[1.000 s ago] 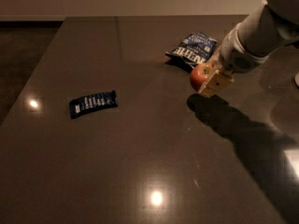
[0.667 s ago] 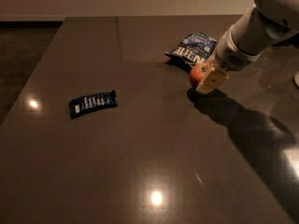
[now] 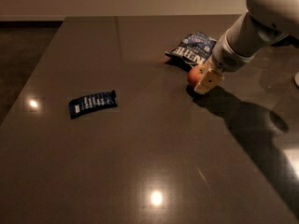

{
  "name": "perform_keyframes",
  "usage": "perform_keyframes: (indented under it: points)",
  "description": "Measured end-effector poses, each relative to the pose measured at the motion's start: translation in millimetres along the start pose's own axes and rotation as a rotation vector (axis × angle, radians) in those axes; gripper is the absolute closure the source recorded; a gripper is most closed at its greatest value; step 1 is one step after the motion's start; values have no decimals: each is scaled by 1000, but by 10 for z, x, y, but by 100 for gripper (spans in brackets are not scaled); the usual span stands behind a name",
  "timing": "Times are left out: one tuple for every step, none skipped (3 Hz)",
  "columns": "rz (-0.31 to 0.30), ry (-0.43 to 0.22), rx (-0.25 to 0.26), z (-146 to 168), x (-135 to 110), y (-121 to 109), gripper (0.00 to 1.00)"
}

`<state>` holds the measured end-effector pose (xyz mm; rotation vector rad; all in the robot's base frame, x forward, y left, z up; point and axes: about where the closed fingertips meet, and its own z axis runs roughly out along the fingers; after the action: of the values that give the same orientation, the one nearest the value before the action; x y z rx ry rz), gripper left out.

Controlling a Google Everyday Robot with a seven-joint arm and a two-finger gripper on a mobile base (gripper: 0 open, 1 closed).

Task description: Move apple near blue chip bag

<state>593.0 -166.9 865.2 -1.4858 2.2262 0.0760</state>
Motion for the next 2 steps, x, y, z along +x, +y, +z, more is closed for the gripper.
perform_keyframes:
  points:
    - [16,-33,-29,34,-13,21,56]
    - [14,-30,-29,43,-13,25,33]
